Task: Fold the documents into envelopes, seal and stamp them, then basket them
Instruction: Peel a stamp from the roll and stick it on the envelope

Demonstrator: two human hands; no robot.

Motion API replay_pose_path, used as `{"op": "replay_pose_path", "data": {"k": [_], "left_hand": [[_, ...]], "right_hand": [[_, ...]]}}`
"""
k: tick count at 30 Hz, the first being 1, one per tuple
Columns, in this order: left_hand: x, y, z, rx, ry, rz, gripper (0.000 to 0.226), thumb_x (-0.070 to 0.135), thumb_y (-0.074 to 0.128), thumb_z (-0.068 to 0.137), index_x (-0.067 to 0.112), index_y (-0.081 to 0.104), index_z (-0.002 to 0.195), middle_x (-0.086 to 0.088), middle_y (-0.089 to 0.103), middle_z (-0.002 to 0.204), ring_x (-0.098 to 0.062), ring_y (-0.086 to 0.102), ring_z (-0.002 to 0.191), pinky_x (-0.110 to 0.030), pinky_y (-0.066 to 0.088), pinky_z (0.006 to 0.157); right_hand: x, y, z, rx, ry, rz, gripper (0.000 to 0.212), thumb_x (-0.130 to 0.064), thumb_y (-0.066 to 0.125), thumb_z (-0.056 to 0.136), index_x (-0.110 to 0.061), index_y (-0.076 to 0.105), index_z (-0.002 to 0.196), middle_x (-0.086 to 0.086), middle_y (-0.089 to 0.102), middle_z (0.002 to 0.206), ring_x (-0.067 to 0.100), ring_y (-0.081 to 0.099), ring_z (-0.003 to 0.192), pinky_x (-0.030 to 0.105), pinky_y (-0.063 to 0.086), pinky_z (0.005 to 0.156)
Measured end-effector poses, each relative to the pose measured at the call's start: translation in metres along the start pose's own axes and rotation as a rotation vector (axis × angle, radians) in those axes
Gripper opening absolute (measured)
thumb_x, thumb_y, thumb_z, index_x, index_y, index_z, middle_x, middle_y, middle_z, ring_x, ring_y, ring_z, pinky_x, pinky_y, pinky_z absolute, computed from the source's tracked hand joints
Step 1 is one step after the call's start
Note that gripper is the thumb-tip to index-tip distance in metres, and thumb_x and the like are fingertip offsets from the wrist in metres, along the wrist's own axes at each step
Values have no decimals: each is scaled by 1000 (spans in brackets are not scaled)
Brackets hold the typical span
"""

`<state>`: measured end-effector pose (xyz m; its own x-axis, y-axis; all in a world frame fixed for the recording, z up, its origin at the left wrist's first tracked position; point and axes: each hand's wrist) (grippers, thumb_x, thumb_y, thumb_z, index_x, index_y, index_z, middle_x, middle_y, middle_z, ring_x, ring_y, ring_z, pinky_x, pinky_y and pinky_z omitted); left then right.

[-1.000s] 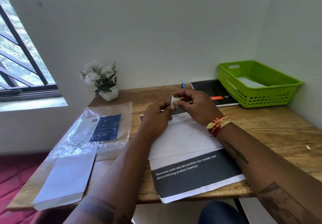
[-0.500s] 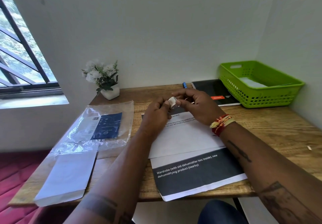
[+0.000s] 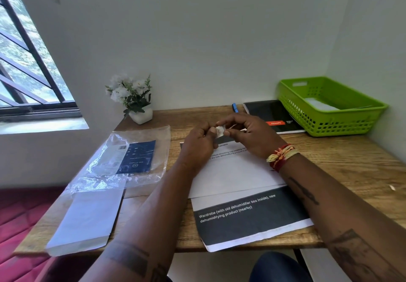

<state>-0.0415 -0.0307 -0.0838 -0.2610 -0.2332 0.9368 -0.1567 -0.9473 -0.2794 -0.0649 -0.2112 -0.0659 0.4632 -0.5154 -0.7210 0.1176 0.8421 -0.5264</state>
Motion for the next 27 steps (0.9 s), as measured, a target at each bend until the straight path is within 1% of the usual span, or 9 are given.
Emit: {"op": "replay_pose_path", "data": {"k": [3, 5, 8, 11, 15, 18, 21, 24, 27], "left_hand": [[1, 0, 0, -10, 6, 8, 24, 25, 45, 109, 19, 68, 104, -8, 67, 93, -15, 60, 78, -33, 50, 69], [2, 0, 0, -13, 9, 14, 25, 25, 45, 110, 17, 68, 105, -7, 65, 90, -14, 59, 76, -31, 48, 67], [3, 0, -1, -7, 10, 12, 24, 24, 45, 110, 17, 68, 103, -4, 64, 87, -13, 58, 75, -28, 46, 65], [4, 1, -3, -10, 43, 33, 23, 21, 47, 109, 18, 68, 99, 0, 62, 80, -13, 56, 74, -27, 45, 64], [4, 2, -4, -27, 91, 114, 23, 20, 50, 107, 20, 68, 94, 5, 61, 75, -14, 54, 74, -32, 43, 68], [3, 2, -4, -18, 111, 153, 22, 19, 52, 105, 20, 69, 92, 6, 61, 72, -14, 54, 71, -34, 43, 67], [5, 2, -5, -23, 139, 193, 23, 16, 54, 104, 18, 70, 88, 2, 62, 72, -14, 53, 69, -32, 41, 65], [5, 3, -4, -31, 147, 219, 23, 16, 54, 105, 15, 71, 89, -7, 66, 77, -14, 53, 70, -31, 41, 64], [4, 1, -4, -30, 147, 219, 25, 18, 53, 105, 10, 68, 87, -4, 62, 72, -13, 50, 67, -30, 39, 62]], "right_hand": [[1, 0, 0, -2, 9, 9, 24, -17, 72, 92, -32, 71, 110, -8, 68, 99, 1, 64, 86, 22, 48, 75], [1, 0, 0, 5, 24, 13, 26, -19, 72, 92, -33, 69, 114, -6, 68, 101, 3, 65, 88, 23, 50, 75], [0, -1, -1, 1, 16, -25, 29, -20, 69, 94, -30, 69, 121, -7, 68, 104, 2, 64, 92, 15, 47, 74], [-1, -1, -1, 0, -8, -34, 20, -17, 67, 96, -23, 72, 115, -12, 68, 99, -3, 62, 86, 10, 44, 72], [-1, -4, 0, 25, -27, -80, 15, -16, 70, 93, -22, 74, 106, -8, 72, 102, 7, 65, 95, 18, 49, 83], [-3, -7, 0, 47, -10, -105, 10, -15, 72, 91, -21, 74, 100, -7, 72, 96, 6, 65, 91, 17, 49, 79], [-3, -8, -2, 18, -4, -156, 7, -17, 72, 91, -20, 72, 98, -6, 72, 94, 8, 65, 90, 23, 51, 79], [-4, -7, -2, 20, -49, -269, 6, -15, 70, 92, -19, 68, 95, -5, 68, 91, 11, 63, 85, 29, 50, 76], [-6, -1, -1, 13, -115, -373, 9, -11, 66, 92, -18, 61, 95, -3, 62, 90, 15, 57, 82, 31, 45, 71]]}}
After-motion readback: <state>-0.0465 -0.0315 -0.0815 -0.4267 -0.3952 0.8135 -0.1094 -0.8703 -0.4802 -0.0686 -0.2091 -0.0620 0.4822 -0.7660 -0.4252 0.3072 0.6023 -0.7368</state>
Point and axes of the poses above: each hand's wrist, its own z-axis towards the middle knuckle, its own y-axis out of the palm, x = y × z
